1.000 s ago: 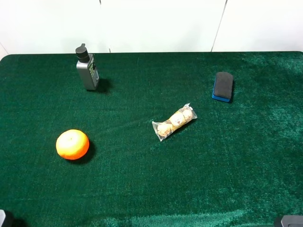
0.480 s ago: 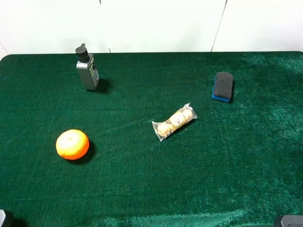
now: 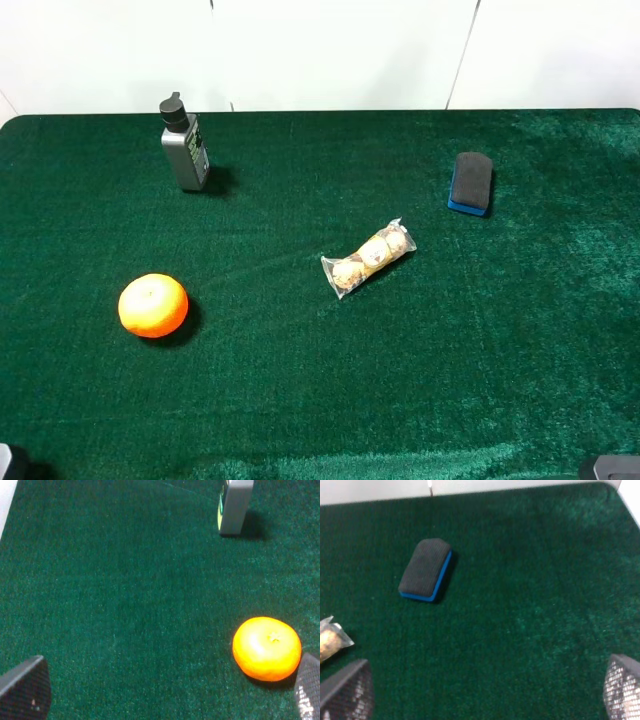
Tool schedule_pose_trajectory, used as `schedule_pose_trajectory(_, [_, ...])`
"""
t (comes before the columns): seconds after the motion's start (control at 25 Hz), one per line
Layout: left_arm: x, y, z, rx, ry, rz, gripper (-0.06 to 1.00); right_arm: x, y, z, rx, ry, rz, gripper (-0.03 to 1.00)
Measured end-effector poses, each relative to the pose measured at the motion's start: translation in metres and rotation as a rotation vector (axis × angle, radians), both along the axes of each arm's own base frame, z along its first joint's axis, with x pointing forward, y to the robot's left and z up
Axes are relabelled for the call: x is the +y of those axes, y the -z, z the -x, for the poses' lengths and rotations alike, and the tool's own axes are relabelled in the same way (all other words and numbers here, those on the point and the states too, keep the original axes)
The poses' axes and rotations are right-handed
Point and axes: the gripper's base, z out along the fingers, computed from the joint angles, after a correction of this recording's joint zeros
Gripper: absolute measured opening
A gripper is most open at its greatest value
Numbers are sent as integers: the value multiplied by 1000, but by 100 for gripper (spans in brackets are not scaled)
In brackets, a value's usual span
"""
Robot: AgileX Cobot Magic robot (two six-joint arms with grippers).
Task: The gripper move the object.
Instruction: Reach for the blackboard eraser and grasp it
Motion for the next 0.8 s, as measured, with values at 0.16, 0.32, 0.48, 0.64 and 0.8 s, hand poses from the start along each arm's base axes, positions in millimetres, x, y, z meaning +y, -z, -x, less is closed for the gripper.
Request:
schedule_pose_trajectory(0.16, [0, 0, 0, 0, 0, 0, 99, 2, -12, -25, 68, -8, -19, 69])
schedule_pose_trajectory(0.32, [0, 0, 0, 0, 0, 0, 99, 4, -19, -51, 140, -12, -34, 69])
schedule_pose_trajectory(0.48, [0, 0, 0, 0, 0, 0, 99, 7, -21, -78, 221, -18, -57, 69])
schedule_pose_trajectory(0.64, [0, 0, 0, 0, 0, 0, 99, 10, -21, -106, 292, -22, -86, 69])
schedule_pose_trajectory(0.8, [0, 0, 0, 0, 0, 0, 99, 13, -14, -134, 370, -23, -110, 69])
